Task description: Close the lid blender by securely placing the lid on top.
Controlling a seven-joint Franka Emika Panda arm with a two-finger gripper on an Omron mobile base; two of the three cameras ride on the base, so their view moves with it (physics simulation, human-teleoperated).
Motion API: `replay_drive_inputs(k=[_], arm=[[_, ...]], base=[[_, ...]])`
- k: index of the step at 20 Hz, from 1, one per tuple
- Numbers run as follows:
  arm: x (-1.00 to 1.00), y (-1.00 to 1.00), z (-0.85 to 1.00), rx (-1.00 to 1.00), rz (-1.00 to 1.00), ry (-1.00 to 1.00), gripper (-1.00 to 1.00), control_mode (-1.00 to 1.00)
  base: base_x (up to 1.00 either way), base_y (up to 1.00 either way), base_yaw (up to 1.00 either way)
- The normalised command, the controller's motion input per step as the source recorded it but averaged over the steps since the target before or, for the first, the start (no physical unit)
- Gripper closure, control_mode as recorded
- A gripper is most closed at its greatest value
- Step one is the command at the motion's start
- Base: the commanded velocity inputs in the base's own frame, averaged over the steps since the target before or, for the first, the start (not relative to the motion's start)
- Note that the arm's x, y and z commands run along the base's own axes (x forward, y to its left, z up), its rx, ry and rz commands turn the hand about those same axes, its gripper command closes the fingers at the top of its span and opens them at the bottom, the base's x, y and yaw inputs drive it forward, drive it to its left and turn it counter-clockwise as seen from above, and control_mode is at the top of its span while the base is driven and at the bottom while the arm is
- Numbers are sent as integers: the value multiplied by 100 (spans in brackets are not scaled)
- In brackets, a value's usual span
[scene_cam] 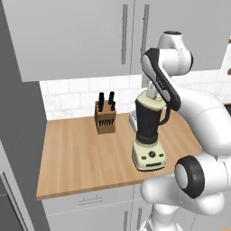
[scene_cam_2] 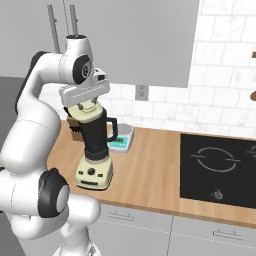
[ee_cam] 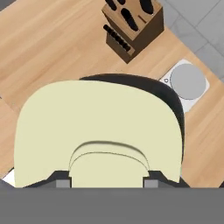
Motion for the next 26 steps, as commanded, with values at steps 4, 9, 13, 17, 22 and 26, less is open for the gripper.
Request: replay_drive_inputs(k=[4, 9, 13, 17, 22, 26], arm=[[18, 9, -18, -4, 0, 0, 100, -100], [16, 0, -2, -1, 0, -7, 100, -100], [8, 0, -8, 0, 0, -7, 100, -100], [24, 0, -13, 0, 1, -3, 100, -100], [42, 0, -9, 0, 1, -2, 100, -100], [17, 0, -7, 0, 2, -8, 100, -100]], base=[[0, 0, 0], [0, 0, 0], [0, 0, 0], [0, 0, 0], [0, 0, 0], [0, 0, 0]])
